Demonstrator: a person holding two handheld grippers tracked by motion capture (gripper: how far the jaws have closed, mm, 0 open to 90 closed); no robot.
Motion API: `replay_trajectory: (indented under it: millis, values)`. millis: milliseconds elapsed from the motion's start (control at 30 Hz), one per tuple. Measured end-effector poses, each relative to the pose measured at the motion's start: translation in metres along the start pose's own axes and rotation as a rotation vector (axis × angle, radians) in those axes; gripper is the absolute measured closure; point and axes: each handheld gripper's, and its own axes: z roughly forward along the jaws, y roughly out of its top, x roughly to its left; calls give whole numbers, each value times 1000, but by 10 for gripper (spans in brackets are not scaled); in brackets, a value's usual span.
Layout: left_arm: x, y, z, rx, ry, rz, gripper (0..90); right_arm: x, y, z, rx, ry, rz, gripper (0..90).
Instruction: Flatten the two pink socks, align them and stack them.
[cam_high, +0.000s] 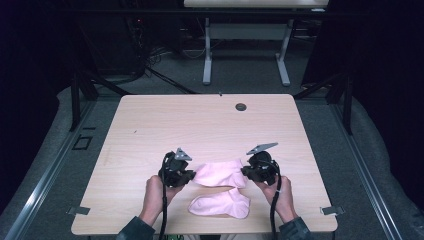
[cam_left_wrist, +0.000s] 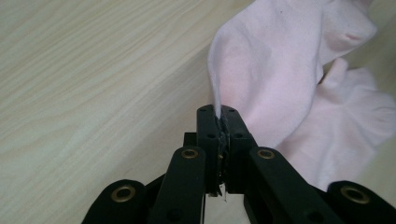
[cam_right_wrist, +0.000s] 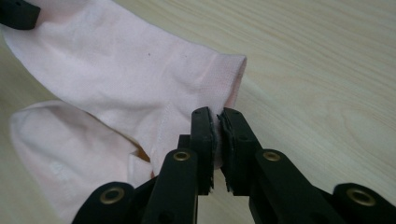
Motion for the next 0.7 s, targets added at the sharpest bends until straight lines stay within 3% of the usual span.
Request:
replay_trajectory:
  millis: [200,333,533,700]
  values:
    - [-16,-8,-28,-56,-66,5,880,11,-11,-33,-34,13,-12,833]
    - [-23,-23,-31,-46,-101,-5,878,18,-21,-43,-25,33,-21,832]
    - [-20,-51,-15,26,-147,-75,871,25,-41,-26,50,53,-39,831]
    - [-21,-62,-2,79,-154,-83,869,30,-53,-9,83,55,-58,831]
